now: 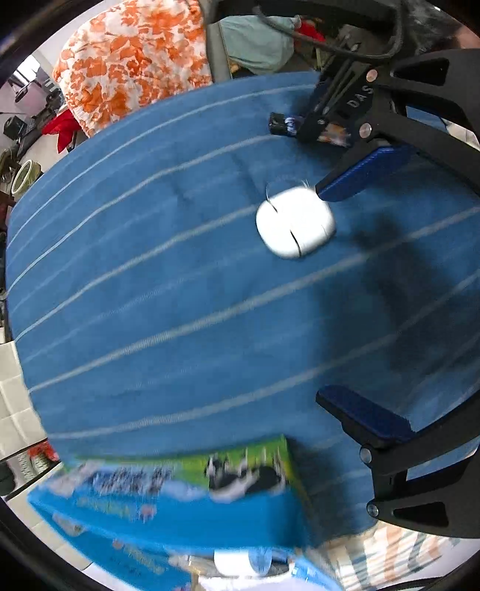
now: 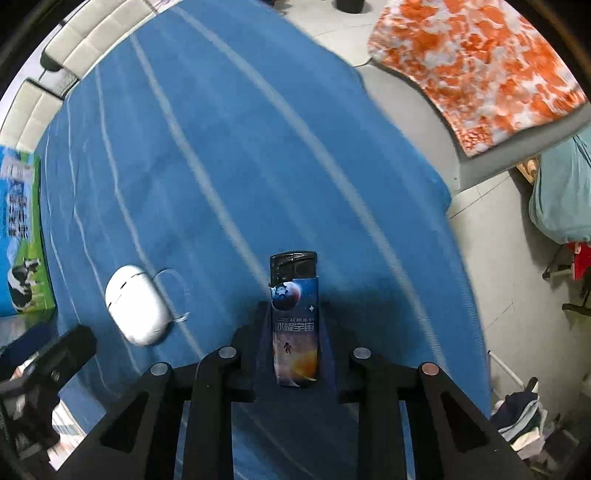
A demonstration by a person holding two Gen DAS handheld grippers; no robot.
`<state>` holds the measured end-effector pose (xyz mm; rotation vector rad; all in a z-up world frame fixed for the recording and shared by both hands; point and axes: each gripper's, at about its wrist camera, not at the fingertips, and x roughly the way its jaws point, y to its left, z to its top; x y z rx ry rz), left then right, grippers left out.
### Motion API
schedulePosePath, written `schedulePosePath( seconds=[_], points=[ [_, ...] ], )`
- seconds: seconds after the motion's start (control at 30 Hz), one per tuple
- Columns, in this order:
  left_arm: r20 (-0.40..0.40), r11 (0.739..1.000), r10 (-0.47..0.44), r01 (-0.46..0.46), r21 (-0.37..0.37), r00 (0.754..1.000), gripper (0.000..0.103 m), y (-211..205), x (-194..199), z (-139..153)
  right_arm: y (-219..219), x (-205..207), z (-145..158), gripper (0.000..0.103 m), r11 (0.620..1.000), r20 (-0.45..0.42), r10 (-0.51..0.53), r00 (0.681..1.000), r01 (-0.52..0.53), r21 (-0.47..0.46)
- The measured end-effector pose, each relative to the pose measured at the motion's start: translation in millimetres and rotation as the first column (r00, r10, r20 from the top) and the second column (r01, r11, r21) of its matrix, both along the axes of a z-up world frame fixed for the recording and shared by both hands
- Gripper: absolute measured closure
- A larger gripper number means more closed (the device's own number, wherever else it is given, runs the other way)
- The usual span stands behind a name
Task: Organize rigid objects
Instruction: 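Grasp the white earbud case with the left tool while the right grasps the bottle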
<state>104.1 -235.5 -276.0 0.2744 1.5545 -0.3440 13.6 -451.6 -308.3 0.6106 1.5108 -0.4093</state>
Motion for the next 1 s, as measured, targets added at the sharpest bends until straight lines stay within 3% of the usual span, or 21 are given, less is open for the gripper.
schedulePosePath(
  seconds=[0.2, 0.27, 0.37, 0.53, 0.7, 0.93, 0.97, 1.0],
  points=[
    [-0.086, 0.997, 0.058, -0.063, -0.050, 0.995, 0.004, -22.9, 11.7, -22.5, -25.7, -11.5, -1.2, 0.076, 0.997, -0.001, -0.066, 0.998, 0.066, 0.028],
    [-0.108, 0.997, 0.058, -0.063, -0.045, 0.992, 0.029, -32.7, 14.0, -31.8, -26.7, -12.7, -0.5, 0.076, 0.997, 0.000, -0.072, 0.997, 0.072, 0.032],
    [-0.131, 1.000, 0.023, -0.023, -0.001, 0.991, 0.053, -47.9, 12.3, -48.1, -29.1, -11.1, -4.1, 0.076, 0.997, -0.007, -0.069, 0.998, 0.069, 0.030],
    [-0.056, 0.998, -0.038, 0.040, 0.037, 0.998, 0.054, -57.4, 0.5, -47.7, -23.0, -7.6, -3.0, 0.076, 0.999, -0.017, -0.053, 0.998, 0.053, 0.005],
    [-0.037, 0.999, -0.032, 0.033, 0.037, 0.999, 0.057, -50.2, -6.1, -44.0, -8.7, -2.5, 7.0, 0.076, 1.000, 0.001, -0.022, 1.000, 0.022, 0.016],
    [0.060, 0.999, -0.043, 0.042, 0.022, 0.997, 0.060, -11.9, -10.5, -7.0, 34.4, 12.5, 44.5, 0.076, 0.997, 0.074, 0.073, 0.995, -0.074, 0.016],
    [0.075, 0.999, -0.044, 0.043, 0.015, 0.996, 0.068, -5.2, -11.1, 0.2, 41.3, 15.0, 50.4, 0.076, 0.996, 0.086, 0.088, 0.992, -0.090, 0.018],
    [0.096, 0.999, -0.044, 0.043, 0.012, 0.994, 0.083, 0.8, -12.3, 8.5, 51.9, 19.6, 59.2, 0.076, 0.993, 0.100, 0.114, 0.988, -0.116, 0.020]
  ],
)
